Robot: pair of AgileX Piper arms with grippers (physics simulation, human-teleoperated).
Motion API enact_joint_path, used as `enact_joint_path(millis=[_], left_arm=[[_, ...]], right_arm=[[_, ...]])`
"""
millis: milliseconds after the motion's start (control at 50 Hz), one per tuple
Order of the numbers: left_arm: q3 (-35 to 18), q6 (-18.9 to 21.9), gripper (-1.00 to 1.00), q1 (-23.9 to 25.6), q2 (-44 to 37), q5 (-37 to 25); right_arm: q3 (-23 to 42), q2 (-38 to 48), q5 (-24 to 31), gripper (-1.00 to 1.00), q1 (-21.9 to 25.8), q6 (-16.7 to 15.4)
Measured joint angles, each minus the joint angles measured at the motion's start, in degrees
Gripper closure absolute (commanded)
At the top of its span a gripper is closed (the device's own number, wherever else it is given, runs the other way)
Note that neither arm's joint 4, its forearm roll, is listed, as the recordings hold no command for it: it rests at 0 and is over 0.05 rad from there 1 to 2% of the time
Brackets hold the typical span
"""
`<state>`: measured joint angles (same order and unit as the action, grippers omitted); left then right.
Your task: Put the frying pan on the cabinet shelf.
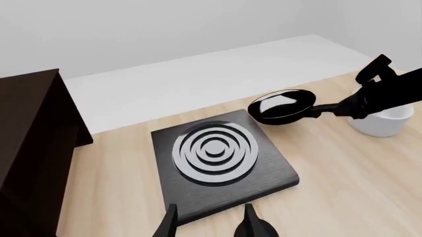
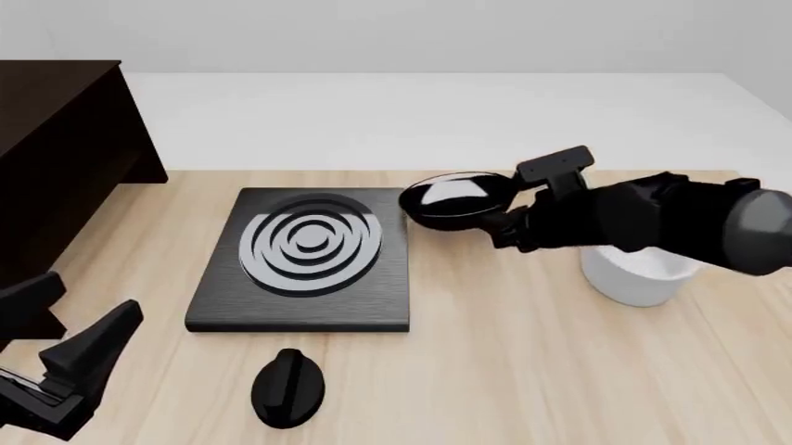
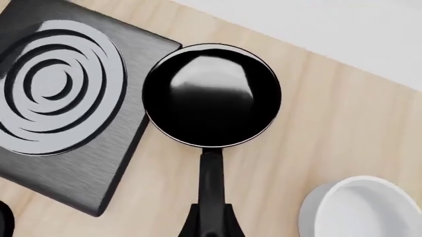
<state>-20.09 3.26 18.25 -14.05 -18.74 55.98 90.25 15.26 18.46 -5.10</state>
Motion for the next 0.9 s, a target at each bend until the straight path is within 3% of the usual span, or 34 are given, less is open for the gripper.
enact_joint_path(millis=[600, 900], left_arm=[[0.5, -1.5, -1.0, 1.2, 0.2, -0.1], [-1.0, -5.3, -1.0, 0.8, -0.9, -0.7]], right_arm=[[8.3, -4.9, 3.0, 1.0, 4.7, -5.0], [11.5, -5.7, 0.7, 1.0, 9.4, -4.5]])
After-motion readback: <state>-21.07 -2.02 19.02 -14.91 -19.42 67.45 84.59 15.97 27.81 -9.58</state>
